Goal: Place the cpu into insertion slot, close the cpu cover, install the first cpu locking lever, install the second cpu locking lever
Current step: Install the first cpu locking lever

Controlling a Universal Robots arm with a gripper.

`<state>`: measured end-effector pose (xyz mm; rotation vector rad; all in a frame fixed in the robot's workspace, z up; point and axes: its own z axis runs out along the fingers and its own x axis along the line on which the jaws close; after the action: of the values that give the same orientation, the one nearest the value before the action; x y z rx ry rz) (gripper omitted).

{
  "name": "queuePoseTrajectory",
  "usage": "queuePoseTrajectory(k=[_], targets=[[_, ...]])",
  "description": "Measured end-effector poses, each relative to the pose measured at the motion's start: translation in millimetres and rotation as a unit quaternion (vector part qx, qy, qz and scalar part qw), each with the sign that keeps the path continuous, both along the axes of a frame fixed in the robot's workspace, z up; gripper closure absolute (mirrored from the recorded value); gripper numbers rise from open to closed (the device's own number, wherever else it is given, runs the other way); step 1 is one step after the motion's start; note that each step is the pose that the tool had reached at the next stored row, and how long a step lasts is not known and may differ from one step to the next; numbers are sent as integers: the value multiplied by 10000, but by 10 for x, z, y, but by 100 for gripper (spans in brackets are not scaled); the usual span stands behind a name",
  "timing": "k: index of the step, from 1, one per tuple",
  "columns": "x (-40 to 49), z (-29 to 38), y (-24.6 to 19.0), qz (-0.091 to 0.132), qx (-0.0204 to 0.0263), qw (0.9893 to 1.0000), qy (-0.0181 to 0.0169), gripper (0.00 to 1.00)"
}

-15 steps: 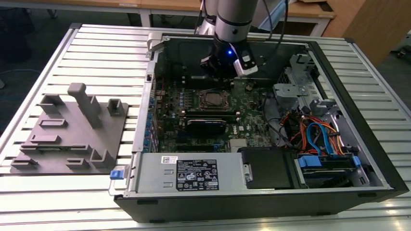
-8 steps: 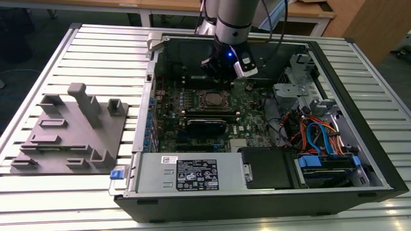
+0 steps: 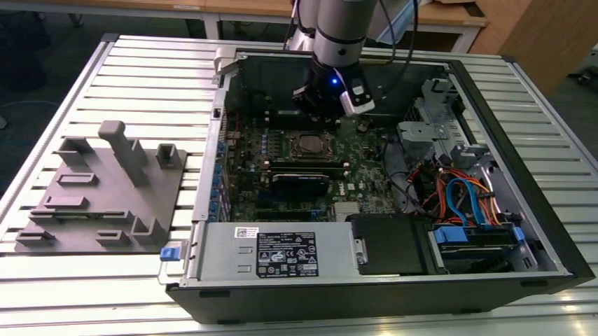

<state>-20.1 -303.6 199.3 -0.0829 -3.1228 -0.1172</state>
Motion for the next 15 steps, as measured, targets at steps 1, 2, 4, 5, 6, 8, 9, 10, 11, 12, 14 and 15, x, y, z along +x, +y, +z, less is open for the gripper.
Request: queuePoseTrajectory(k=[1, 2, 4, 5, 6, 8, 9, 10, 11, 12, 14, 15], targets=[[0, -4, 0, 0, 0, 10000, 0, 90], [0, -7, 0, 0, -1, 10000, 0, 90], [0, -8, 0, 0, -1, 10000, 1, 90], [0, -9, 0, 0, -1, 10000, 0, 90], [0, -10, 0, 0, 0, 10000, 0, 90], [0, -7, 0, 0, 0, 10000, -1, 90], [0, -3, 0, 0, 0, 10000, 0, 90], [0, 2, 0, 0, 0, 10000, 0, 90], [0, 6, 0, 0, 0, 10000, 0, 90], [0, 9, 0, 0, 1, 10000, -1, 90], [0, 11, 1, 0, 2, 10000, -1, 90], [0, 11, 0, 0, 2, 10000, -1, 90]])
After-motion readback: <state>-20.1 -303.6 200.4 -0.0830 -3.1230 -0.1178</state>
